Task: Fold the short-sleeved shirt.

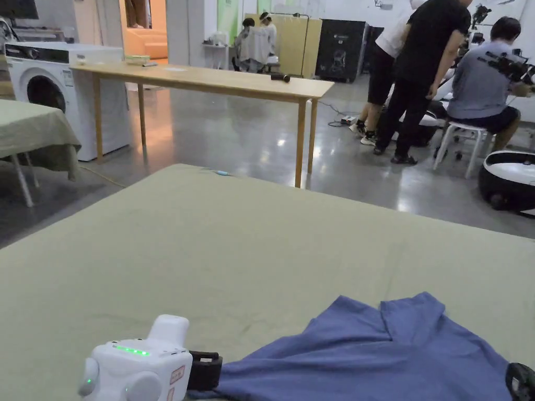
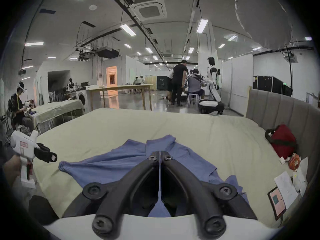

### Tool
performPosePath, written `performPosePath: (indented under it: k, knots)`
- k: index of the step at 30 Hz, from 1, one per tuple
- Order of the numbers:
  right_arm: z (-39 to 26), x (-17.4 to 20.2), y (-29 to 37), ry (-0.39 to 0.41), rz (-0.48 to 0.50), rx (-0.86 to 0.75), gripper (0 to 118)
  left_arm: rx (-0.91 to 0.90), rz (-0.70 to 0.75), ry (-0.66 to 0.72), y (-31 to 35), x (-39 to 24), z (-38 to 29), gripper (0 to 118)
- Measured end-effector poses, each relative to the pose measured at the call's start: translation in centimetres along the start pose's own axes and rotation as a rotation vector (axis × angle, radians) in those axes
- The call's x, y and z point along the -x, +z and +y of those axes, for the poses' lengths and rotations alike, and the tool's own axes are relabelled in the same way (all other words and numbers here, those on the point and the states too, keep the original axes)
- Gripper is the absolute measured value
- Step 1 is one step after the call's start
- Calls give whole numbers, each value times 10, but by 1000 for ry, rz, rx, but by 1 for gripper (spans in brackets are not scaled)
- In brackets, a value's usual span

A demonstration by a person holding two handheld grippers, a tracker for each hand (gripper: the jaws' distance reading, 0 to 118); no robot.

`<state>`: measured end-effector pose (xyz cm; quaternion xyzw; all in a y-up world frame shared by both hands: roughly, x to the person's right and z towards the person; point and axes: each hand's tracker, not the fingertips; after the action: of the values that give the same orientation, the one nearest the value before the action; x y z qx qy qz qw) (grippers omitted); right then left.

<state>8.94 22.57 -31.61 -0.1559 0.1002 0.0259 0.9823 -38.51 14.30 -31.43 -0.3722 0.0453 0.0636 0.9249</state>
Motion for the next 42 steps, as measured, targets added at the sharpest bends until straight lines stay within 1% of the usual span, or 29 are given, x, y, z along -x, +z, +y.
performPosePath:
  k: [3,4,5,6,7,8,9,10,12,14,17,18,19,20,21,22,23,24,26,27,30,31,32,33,34,35,36,38,42]
  knots:
    - [-5,0,-11,16,-2,31,2,63,5,-5,-33,-2,-5,104]
    - [-6,-1,-14,19,-4,41,2,91,0,-6,-40,-3,-6,102]
    - [-6,-3,-18,17,-8,49,2,127,-9,-8,-46,-4,-7,97]
    - [-7,-7,-22,9,-14,61,2,160,-23,-9,-49,-5,-8,74]
    - [-7,-11,-27,1,-18,73,2,128,-14,-16,-45,-9,-7,62]
    - [-7,-15,-32,-8,-22,83,2,86,-49,-39,-38,-9,-3,43]
    - [-7,-20,-39,-15,-27,96,2,74,-104,-24,-32,-10,1,0]
    - [-6,-24,-48,-16,-30,112,2,36,-104,-11,-27,-14,3,0]
    - [-4,-36,-71,-8,-45,140,2,78,-96,-66,-23,-16,8,0]
    - [1,-51,-103,-4,-45,195,2,28,-105,-70,-11,-20,13,0]
    - [11,-80,-171,-33,-47,339,2,-15,-134,-93,0,-23,22,0]
    - [13,-90,-196,-33,-42,390,7,-25,-133,-104,4,-25,24,0]
    - [15,-98,-219,-25,-44,422,24,-30,-132,-114,6,-26,26,0]
    - [15,-103,-237,-10,-52,430,55,-36,-129,-117,3,-26,27,0]
    - [16,-109,-261,19,-73,457,104,-46,-130,-120,4,-26,28,0]
    - [16,-113,-282,35,-83,508,118,-45,-134,-119,3,-25,30,0]
    - [14,-116,-299,50,-93,541,117,-49,-138,-119,4,-25,30,0]
    - [14,-120,-309,45,-78,490,115,-56,-139,-120,5,-31,30,0]
    - [10,-124,-333,39,-106,545,116,-49,-147,-122,3,-32,33,0]
    - [3,-127,-341,35,-95,579,116,-46,-142,-130,1,-33,33,0]
    - [-14,-127,-352,57,-130,599,115,-31,-135,-141,-8,-33,34,0]
    - [-20,-126,-352,51,-127,625,113,-30,-132,-144,-10,-33,34,0]
    - [-25,-124,-351,41,-107,655,101,-26,-131,-147,-11,-34,35,0]
    - [-31,-121,-347,46,-79,669,61,-24,-132,-147,-13,-35,35,0]
    - [-32,-114,-338,17,-33,613,43,-22,-131,-146,-14,-35,35,0]
    - [-27,-108,-332,70,-89,583,35,-18,-130,-142,-16,-36,35,0]
    - [-25,-106,-329,64,-46,606,8,-16,-129,-141,-19,-36,34,0]
    - [-18,-103,-316,51,-38,580,5,-14,-126,-145,-23,-38,34,0]
    - [16,-104,-272,-33,-7,466,4,-40,-109,-129,-18,-43,38,0]
